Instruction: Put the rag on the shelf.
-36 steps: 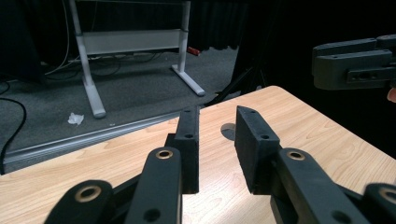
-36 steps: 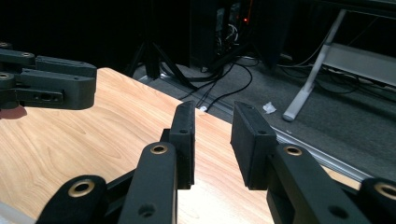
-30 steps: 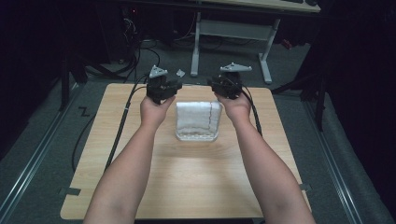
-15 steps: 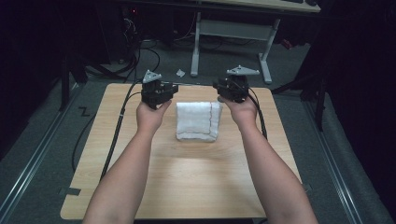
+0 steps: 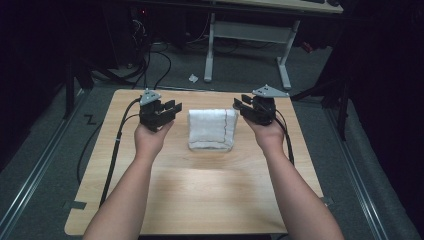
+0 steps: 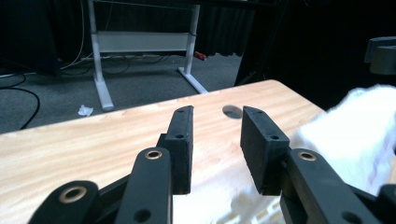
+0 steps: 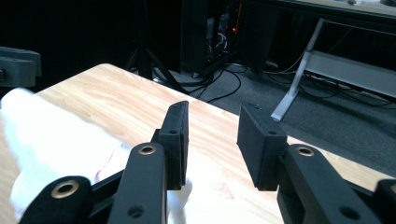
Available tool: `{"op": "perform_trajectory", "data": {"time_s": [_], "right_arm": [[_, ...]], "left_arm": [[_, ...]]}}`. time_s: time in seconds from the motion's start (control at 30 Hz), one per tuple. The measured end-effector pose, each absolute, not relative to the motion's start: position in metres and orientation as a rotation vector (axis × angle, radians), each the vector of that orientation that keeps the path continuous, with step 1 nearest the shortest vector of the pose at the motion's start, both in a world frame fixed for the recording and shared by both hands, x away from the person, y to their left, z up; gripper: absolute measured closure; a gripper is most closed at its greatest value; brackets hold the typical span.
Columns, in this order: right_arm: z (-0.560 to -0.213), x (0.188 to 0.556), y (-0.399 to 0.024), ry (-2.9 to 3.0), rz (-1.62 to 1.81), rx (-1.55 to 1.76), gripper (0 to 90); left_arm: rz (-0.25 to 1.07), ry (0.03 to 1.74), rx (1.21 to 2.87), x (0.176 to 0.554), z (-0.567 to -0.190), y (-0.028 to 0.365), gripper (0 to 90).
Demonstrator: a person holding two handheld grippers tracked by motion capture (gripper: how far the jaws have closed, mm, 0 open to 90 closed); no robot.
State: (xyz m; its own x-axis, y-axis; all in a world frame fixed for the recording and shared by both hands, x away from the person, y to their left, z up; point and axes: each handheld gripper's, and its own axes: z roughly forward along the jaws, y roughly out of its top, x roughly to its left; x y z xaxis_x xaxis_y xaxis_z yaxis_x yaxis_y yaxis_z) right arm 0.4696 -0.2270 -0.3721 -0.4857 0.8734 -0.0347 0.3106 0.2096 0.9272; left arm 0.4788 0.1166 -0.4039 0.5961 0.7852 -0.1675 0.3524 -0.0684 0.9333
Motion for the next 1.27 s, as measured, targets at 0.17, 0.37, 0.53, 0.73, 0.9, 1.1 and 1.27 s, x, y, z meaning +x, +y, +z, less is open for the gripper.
{"op": "perform_trajectory", "data": {"time_s": [0.17, 0.37, 0.53, 0.73, 0.9, 1.1, 1.27], "right_arm": [[-0.385, 0.443, -0.238, 1.911, 1.263, 1.095, 62.8], [-0.404, 0.412, -0.242, 1.935, 1.222, 1.068, 61.3], [-0.425, 0.385, -0.24, 1.975, 1.21, 1.061, 57.9], [-0.455, 0.357, -0.237, 2.012, 1.158, 1.056, 53.3], [-0.505, 0.328, -0.239, 2.081, 1.158, 1.167, 50.6], [-0.516, 0.326, -0.25, 2.08, 1.111, 1.229, 49.7], [-0.522, 0.328, -0.252, 2.098, 1.102, 1.247, 49.9]], "left_arm": [[0.476, 0.956, 1.69, 0.451, -0.42, 0.135, 62.4], [0.472, 0.954, 1.725, 0.416, -0.445, 0.154, 59.8], [0.418, 0.982, 1.785, 0.383, -0.478, 0.168, 57.6], [0.381, 1.045, 1.84, 0.347, -0.51, 0.175, 53.7], [0.305, 1.017, 1.966, 0.316, -0.528, 0.157, 51.1], [0.362, 0.927, 2.036, 0.316, -0.526, 0.137, 50.3], [0.347, 0.954, 2.003, 0.319, -0.527, 0.143, 49.8]]}}
